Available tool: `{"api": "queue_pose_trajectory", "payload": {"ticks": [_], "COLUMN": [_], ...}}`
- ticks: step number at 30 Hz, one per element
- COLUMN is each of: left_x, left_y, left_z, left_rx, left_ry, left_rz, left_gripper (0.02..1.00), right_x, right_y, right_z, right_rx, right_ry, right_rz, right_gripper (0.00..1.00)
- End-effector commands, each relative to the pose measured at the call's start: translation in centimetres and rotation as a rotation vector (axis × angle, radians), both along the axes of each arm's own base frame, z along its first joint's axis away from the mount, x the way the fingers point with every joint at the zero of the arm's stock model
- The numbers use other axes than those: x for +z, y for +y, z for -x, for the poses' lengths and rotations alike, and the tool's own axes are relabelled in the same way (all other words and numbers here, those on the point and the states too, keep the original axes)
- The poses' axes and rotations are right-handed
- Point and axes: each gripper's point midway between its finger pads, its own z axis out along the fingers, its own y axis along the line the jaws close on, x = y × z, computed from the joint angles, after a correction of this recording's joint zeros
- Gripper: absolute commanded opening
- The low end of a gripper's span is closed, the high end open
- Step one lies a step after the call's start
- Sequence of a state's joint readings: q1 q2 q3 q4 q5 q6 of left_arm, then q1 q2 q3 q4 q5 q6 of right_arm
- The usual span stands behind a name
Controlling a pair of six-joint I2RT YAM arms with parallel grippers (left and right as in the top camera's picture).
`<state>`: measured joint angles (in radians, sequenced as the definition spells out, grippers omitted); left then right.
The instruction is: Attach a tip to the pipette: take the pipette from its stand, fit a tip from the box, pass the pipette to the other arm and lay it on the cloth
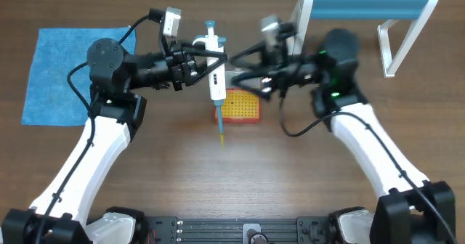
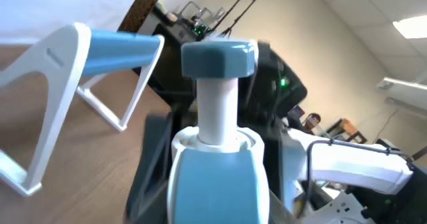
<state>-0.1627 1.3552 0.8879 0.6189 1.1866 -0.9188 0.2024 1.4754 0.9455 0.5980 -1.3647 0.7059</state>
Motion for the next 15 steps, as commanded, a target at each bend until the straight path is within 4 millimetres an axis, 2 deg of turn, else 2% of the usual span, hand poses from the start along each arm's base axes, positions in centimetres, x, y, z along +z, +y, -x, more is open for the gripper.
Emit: {"api": "queue_pose_trajectory", "payload": {"ticks": [1,2,3,4,5,6,7,8,9,11,13,15], "left_x": [-6.4,-7.8,-12.2,-15.4,-19.2,-21.2,-22.3,-22.4,-21.9,-19.4,-15.9,-12.5], "left_y": [0.6,0.9,2.4,4.1,6.7,8.4,9.4,9.5,9.9,11.7,15.5,20.4], "left_z": [-1.3,-1.3,-1.6,-1.5,-0.3,0.9,2.0,2.3,2.2,1.7,1.7,2.0], "left_rx": [0.099,0.124,0.248,0.36,0.482,0.537,0.564,0.558,0.564,0.586,0.644,0.675], "left_ry": [0.233,0.278,0.436,0.559,0.689,0.755,0.803,0.807,0.813,0.791,0.756,0.757], "left_rz": [-0.148,-0.184,-0.312,-0.417,-0.58,-0.688,-0.758,-0.77,-0.772,-0.818,-0.932,-1.05], "left_gripper": [0.027,0.027,0.025,0.027,0.027,0.027,0.027,0.025,0.025,0.027,0.023,0.027], "right_x": [1.1,1.4,2.2,2.8,3.6,3.8,3.9,3.3,1.8,-2.3,-4.8,-5.5], "right_y": [-6.7,-7.3,-7.4,-7.2,-7.2,-7.3,-7.5,-8.0,-8.7,-9.0,-8.8,-10.8], "right_z": [-1.0,-0.9,-0.8,-0.7,-1.2,-1.9,-2.9,-4.8,-7.1,-10.0,-11.4,-12.6], "right_rx": [-0.034,-0.035,-0.042,-0.051,-0.09,-0.131,-0.187,-0.285,-0.406,-0.573,-0.697,-0.912], "right_ry": [0.025,-0.017,-0.122,-0.203,-0.257,-0.283,-0.329,-0.333,-0.317,-0.284,-0.26,-0.309], "right_rz": [0.009,0.014,0.014,0.01,-0.004,-0.017,-0.025,-0.021,0.018,0.168,0.3,0.487], "right_gripper": [0.831,0.831,0.831,0.831,0.833,0.833,0.833,0.829,0.833,0.833,0.833,0.836]}}
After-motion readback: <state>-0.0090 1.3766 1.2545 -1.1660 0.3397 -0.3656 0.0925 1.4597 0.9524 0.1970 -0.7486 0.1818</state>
